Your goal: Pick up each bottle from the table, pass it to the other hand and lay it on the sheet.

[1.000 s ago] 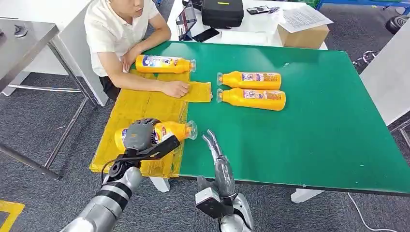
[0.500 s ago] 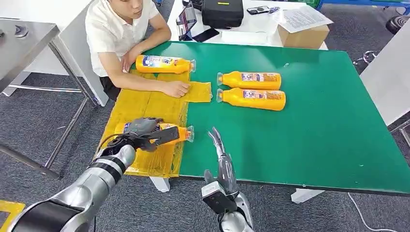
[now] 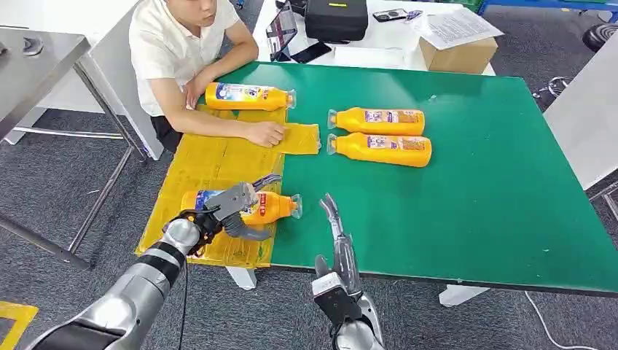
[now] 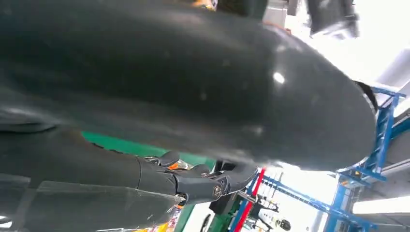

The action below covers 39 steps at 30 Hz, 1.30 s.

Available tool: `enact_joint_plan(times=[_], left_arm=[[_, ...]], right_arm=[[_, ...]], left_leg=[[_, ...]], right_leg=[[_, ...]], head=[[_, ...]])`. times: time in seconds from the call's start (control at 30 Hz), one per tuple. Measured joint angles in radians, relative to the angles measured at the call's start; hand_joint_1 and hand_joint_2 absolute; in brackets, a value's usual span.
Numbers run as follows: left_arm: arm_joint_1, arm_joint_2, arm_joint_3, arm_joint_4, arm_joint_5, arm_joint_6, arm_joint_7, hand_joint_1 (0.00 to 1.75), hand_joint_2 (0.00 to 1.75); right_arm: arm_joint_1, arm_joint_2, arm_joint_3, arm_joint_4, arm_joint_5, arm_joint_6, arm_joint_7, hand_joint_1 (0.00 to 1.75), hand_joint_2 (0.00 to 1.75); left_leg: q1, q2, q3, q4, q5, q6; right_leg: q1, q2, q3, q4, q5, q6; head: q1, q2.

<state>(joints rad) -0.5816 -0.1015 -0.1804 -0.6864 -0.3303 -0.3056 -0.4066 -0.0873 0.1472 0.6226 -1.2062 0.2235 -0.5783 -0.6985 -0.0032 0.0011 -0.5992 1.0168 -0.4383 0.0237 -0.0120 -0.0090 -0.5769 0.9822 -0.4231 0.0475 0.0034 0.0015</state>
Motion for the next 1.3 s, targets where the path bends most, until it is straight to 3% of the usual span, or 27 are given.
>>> enact_joint_plan(times=[0.13, 0.33, 0.37, 0.47, 0.63, 0.8, 0.93, 1.0, 1.1, 1.3], left_arm=[[0.058, -0.008, -0.021, -0.124, 0.044, 0.074, -0.020, 0.00, 1.75], [0.220, -0.079, -0.103, -0.445, 0.080, 0.704, -0.173, 0.00, 1.75], [0.242, -0.092, -0.116, -0.483, 0.069, 0.812, -0.210, 0.00, 1.75], [0.298, -0.122, -0.130, -0.586, -0.001, 0.987, -0.285, 0.00, 1.75], [0.393, -0.168, -0.111, -0.674, -0.002, 1.003, -0.293, 0.00, 1.75], [0.433, -0.176, -0.108, -0.688, 0.014, 1.003, -0.284, 0.00, 1.75], [0.439, -0.169, -0.154, -0.629, 0.296, 0.711, 0.022, 0.00, 1.75], [0.455, -0.161, -0.198, -0.601, 0.360, 0.653, 0.012, 0.00, 1.75], [0.452, -0.152, -0.259, -0.584, 0.386, 0.681, 0.007, 0.00, 1.75], [0.442, -0.136, -0.303, -0.579, 0.350, 0.734, 0.000, 0.00, 1.75]], right_arm=[[0.002, -0.005, 0.008, 0.000, -0.001, -0.006, 0.000, 0.00, 0.00], [0.018, -0.010, 0.006, -0.009, 0.038, -0.082, 0.000, 0.00, 0.00], [0.019, -0.010, 0.004, -0.011, 0.043, -0.096, 0.000, 0.00, 1.75], [0.018, -0.012, -0.021, -0.016, 0.104, -0.114, 0.012, 0.00, 1.75], [-0.006, -0.056, -0.104, 0.045, 0.511, -0.115, 0.200, 0.00, 1.75], [-0.012, -0.084, -0.163, 0.087, 0.572, -0.116, 0.219, 0.00, 1.75], [-0.023, -0.120, -0.248, 0.121, 0.865, -0.116, 0.402, 0.00, 1.75], [-0.049, -0.160, -0.297, 0.162, 0.915, -0.116, 0.418, 0.00, 1.75], [-0.115, -0.214, -0.357, 0.249, 0.970, -0.116, 0.472, 0.00, 1.75], [-0.191, -0.261, -0.354, 0.350, 1.067, -0.111, 0.589, 0.00, 1.75]], left_leg=[[0.000, 0.000, 0.000, 0.000, 0.000, 0.000], [-0.001, -0.001, -0.002, 0.000, -0.001, 0.000], [-0.001, 0.000, -0.002, 0.000, -0.001, 0.000], [-0.001, -0.001, -0.002, 0.000, -0.001, 0.000], [-0.001, -0.001, -0.002, 0.000, -0.001, 0.001], [-0.001, -0.001, -0.002, 0.000, 0.000, 0.001], [-0.002, -0.004, -0.002, 0.000, 0.000, 0.002], [-0.002, -0.004, -0.004, 0.000, 0.001, 0.003], [-0.005, -0.003, -0.005, 0.000, 0.001, 0.003], [-0.004, -0.003, -0.004, 0.000, 0.001, 0.003]], right_leg=[[0.000, 0.000, -0.001, 0.000, 0.000, 0.000], [0.000, 0.000, -0.002, 0.000, 0.000, 0.000], [-0.001, 0.000, -0.002, 0.000, 0.000, 0.000], [-0.001, 0.000, -0.002, -0.001, 0.000, 0.000], [-0.001, 0.000, -0.001, -0.001, 0.000, 0.000], [-0.001, 0.000, -0.002, -0.001, 0.000, 0.001], [-0.001, -0.002, -0.001, -0.001, 0.000, 0.001], [-0.002, -0.002, -0.002, -0.001, 0.001, 0.002], [-0.004, -0.002, -0.003, -0.001, 0.002, 0.004], [-0.004, -0.001, -0.003, -0.001, 0.003, 0.005]], head=[[0.000, 0.000], [0.000, 0.000], [0.000, 0.000], [0.000, 0.000], [0.000, 0.000], [0.000, 0.000], [-0.001, 0.000], [-0.001, 0.000], [0.000, 0.000], [-0.001, 0.000]])
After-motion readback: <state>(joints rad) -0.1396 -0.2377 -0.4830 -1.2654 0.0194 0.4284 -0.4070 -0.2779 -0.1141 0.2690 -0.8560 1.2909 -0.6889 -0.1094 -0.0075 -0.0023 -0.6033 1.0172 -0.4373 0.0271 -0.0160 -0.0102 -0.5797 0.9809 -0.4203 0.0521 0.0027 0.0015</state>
